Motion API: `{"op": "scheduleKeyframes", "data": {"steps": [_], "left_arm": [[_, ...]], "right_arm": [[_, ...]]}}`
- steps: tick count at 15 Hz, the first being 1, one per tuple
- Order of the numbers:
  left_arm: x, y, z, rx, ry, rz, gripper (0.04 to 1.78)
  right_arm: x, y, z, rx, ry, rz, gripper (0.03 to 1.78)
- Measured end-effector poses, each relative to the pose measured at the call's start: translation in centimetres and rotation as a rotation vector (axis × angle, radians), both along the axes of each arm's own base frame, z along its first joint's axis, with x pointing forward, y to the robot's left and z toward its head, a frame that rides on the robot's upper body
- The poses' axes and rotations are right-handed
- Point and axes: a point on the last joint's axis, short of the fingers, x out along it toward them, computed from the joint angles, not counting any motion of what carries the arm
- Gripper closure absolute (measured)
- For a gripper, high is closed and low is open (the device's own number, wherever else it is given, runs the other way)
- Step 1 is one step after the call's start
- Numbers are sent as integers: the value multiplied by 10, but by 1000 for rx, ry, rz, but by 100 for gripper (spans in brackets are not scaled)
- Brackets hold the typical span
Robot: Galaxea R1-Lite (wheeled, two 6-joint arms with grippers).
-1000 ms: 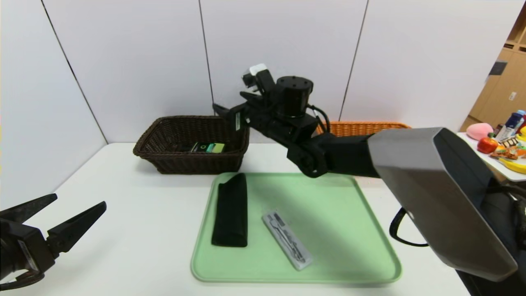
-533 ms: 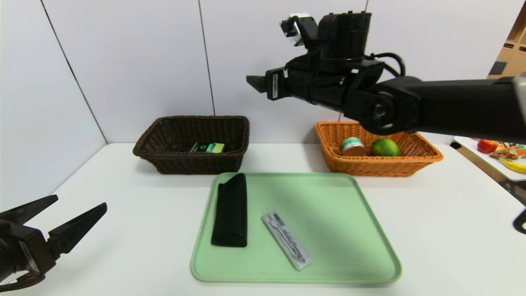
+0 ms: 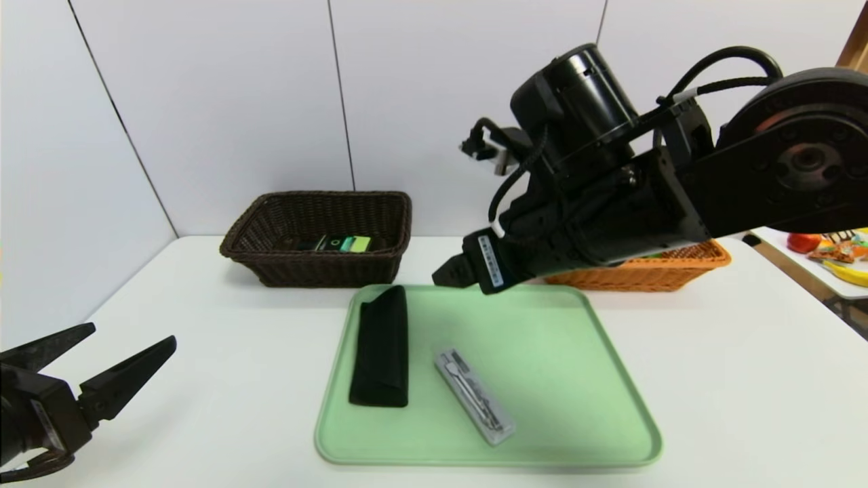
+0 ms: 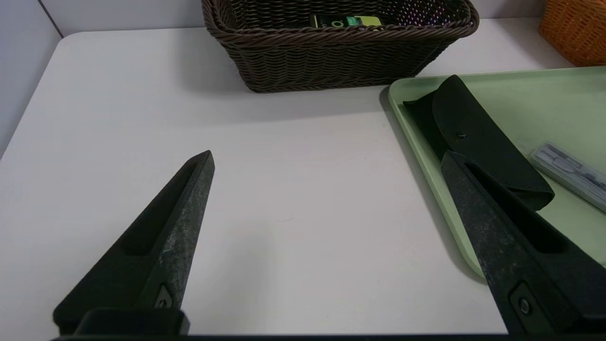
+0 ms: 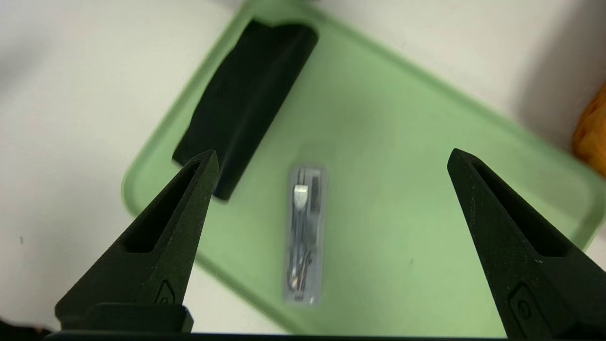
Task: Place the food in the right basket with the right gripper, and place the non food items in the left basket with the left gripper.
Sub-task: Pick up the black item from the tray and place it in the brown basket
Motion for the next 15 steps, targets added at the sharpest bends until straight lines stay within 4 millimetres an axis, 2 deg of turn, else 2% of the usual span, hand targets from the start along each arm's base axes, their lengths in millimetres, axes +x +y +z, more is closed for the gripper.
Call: {"op": "scheduleKeyframes", "data": {"steps": [2, 4, 9, 13, 15], "left_arm": [[-1, 0, 0, 0, -3, 1, 13], [-1, 0, 1, 1, -7, -1, 13], [3, -17, 8, -19, -12, -175, 13], [34, -38, 26, -28, -21, -292, 13], [52, -51, 27, -26, -10, -335, 13]], "right_arm": [[-14, 5, -15, -66, 62, 41, 13], [-19, 8, -25, -93, 86, 51, 12], [-26, -8, -23, -98, 90, 34, 12], [-35, -25, -33, -96, 89, 17, 12], [-37, -36, -30, -61, 51, -6, 12]]}}
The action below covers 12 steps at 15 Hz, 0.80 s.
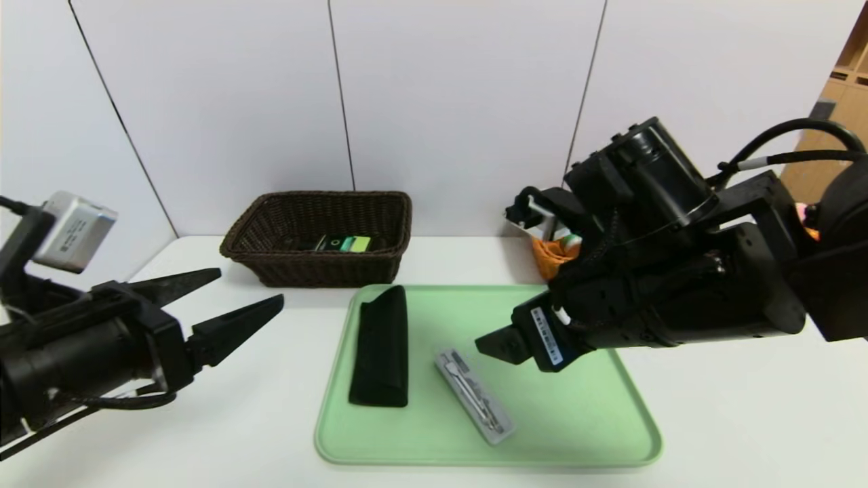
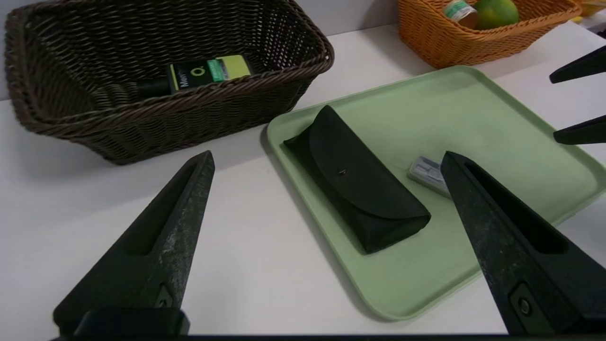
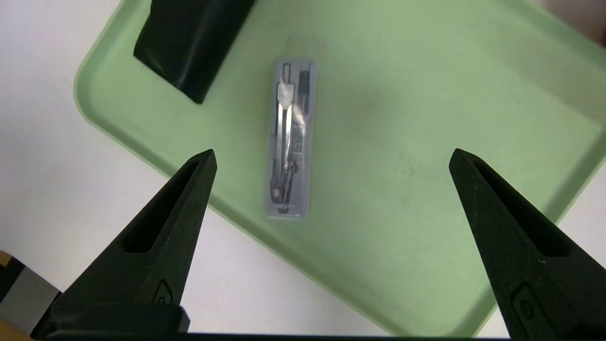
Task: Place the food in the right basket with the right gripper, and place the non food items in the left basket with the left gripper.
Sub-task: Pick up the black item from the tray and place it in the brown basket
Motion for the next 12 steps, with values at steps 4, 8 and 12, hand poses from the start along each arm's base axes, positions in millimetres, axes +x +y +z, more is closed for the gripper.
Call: {"op": "scheduleKeyframes", "data": {"steps": [4, 8, 12], "left_arm": [[37, -32, -11, 7, -15, -17, 13], [61, -62, -32, 18, -22, -19, 13], [71, -77, -57, 49, 64, -30, 13]], "right_arm": [[-8, -34, 14, 32, -46, -66, 12], [-30, -84, 30, 84, -116, -169, 12], [-58, -129, 28, 142, -282, -257, 11]]}}
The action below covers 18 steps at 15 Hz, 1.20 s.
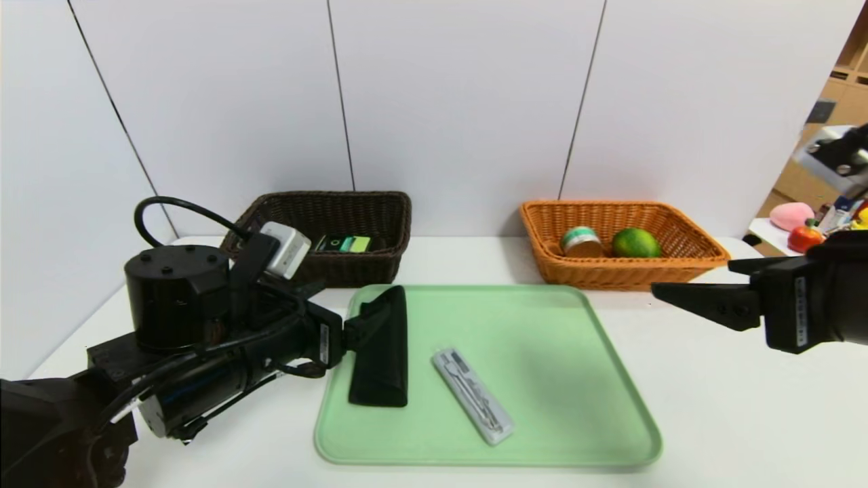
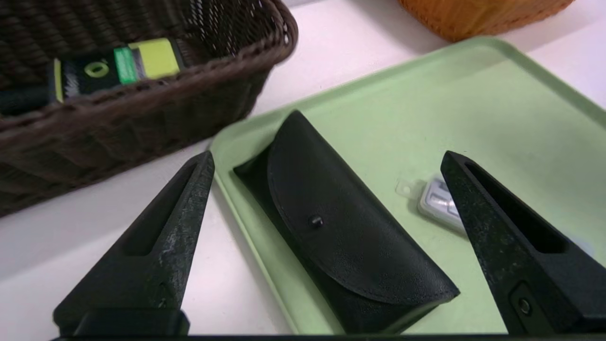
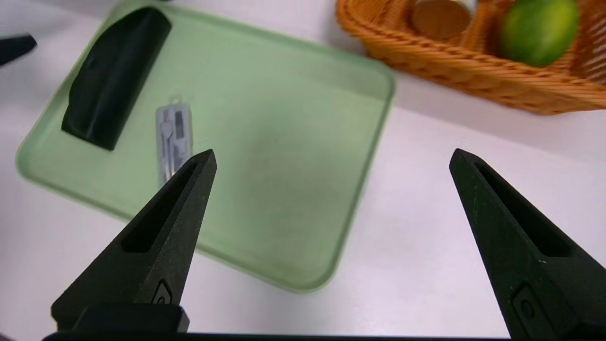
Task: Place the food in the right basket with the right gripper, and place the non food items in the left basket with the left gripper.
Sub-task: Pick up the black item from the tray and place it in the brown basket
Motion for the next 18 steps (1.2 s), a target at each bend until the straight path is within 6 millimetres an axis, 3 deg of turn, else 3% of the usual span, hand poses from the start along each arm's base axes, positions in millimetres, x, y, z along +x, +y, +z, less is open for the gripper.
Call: {"op": "scheduleKeyframes", "data": {"steps": [3, 7, 17, 18], "left_arm": [[5, -9, -12, 27, 39, 9, 13], [13, -22, -17, 79, 69, -21, 13], [28, -37, -51, 179, 85, -6, 13], [30, -39, -54, 180, 69, -4, 24]], "right_arm": [[-24, -24, -2, 44, -126, -54, 11], [-43, -37, -7, 57, -159, -86, 11], [-50, -41, -5, 77, -186, -79, 11], [-50, -41, -5, 78, -187, -78, 11]]}}
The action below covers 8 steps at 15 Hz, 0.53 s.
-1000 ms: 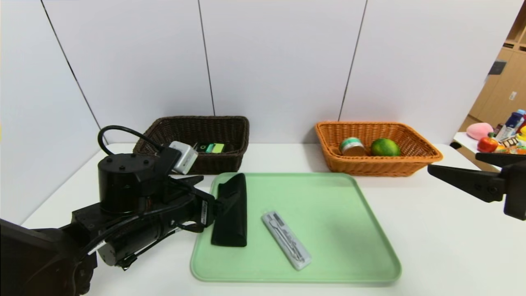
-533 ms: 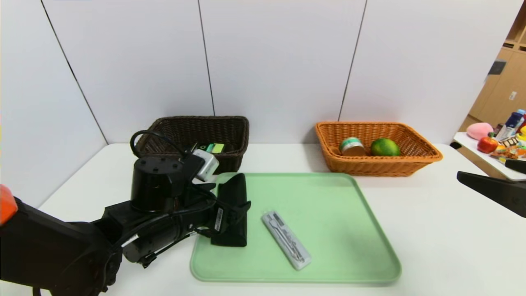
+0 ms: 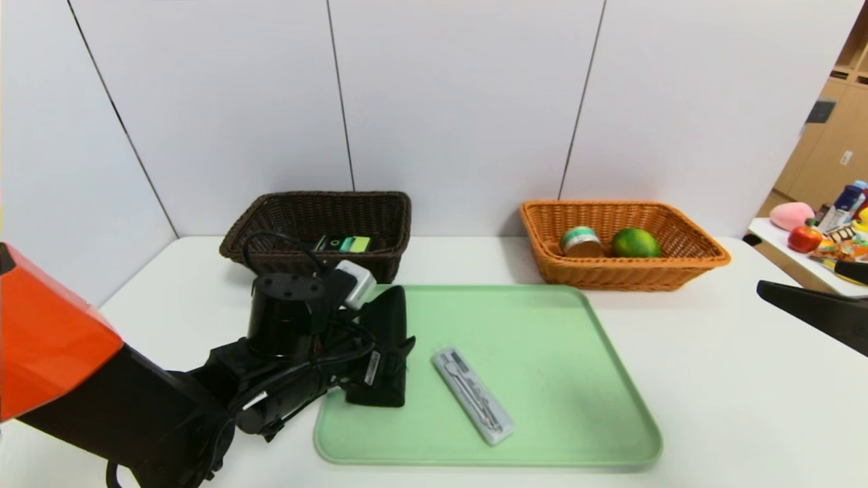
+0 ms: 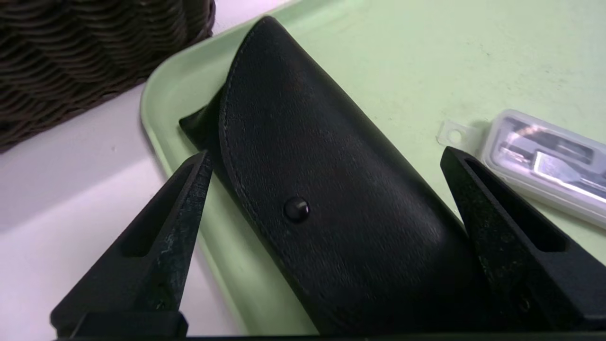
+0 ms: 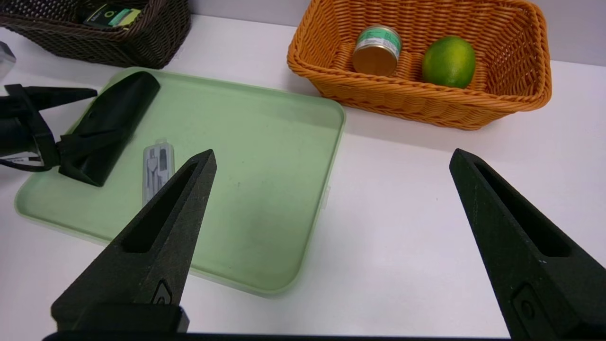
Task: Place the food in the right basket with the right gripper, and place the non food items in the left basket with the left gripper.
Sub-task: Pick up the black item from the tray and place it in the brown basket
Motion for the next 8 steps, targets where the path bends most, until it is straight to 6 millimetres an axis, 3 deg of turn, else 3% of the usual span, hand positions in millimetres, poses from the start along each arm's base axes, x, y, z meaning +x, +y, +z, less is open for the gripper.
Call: {"op": "scheduleKeyframes", "data": {"steps": [3, 7, 8], "left_arm": [[5, -3, -6, 27, -58, 13, 72], [4, -6, -7, 31, -59, 7, 111], [2, -8, -6, 28, -61, 0, 141]], "right_arm": [[0, 0, 0, 0, 0, 0, 11], [1, 1, 0, 2, 4, 14, 11], [1, 1, 0, 2, 7, 17, 11]]}}
